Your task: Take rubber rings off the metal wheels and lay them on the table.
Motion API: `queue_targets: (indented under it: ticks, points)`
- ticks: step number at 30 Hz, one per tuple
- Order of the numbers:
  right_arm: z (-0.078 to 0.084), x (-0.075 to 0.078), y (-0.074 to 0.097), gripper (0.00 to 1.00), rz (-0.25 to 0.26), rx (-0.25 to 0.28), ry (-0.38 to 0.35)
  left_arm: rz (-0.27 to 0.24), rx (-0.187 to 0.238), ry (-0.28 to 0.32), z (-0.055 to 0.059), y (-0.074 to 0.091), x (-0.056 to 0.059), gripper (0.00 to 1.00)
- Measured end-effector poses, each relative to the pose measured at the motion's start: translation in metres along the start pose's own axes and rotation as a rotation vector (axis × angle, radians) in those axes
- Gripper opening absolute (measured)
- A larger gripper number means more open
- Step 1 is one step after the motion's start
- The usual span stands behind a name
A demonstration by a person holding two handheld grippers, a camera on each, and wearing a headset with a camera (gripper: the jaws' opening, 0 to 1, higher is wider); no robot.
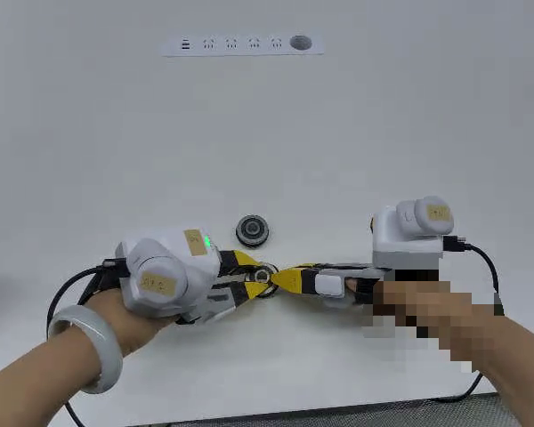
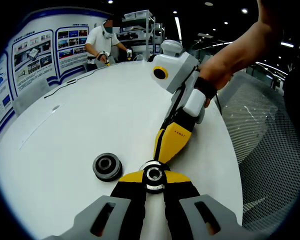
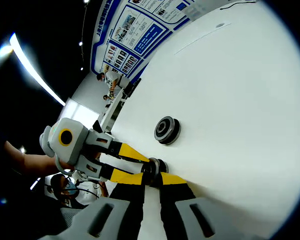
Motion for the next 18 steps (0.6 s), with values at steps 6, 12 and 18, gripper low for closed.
queue_targets:
  ticks: [6, 12, 18]
  points:
    - [-0.0001, 0.0032, -0.0005, 0.08, 0.02, -0.006, 0.006, 0.001, -0.002, -0.001, -0.0002, -0.0002, 0.0002, 0.12]
    - [-0.0003, 0.0043, -0.0013, 0.05, 0.044, -0.015, 0.032, 0.0, -0.003, -0.002, -0.0002, -0.0001, 0.0003, 0.12]
    - [-0.001, 0.0034, 0.0001, 0.03, 0.056, -0.023, 0.053, 0.0, -0.007, -0.004, 0.0, 0.0001, 0.0003, 0.12]
Point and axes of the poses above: the centre of the closed fingertips' face, and the gripper's own axes: y roughly backward along the fingers, x roughly to its right, z roughly out of its underside, the point moved 3 cm from there along y, roughly backward along the fingers, and after that the axes turned 9 degrees about -x, right-handed, at the moved point
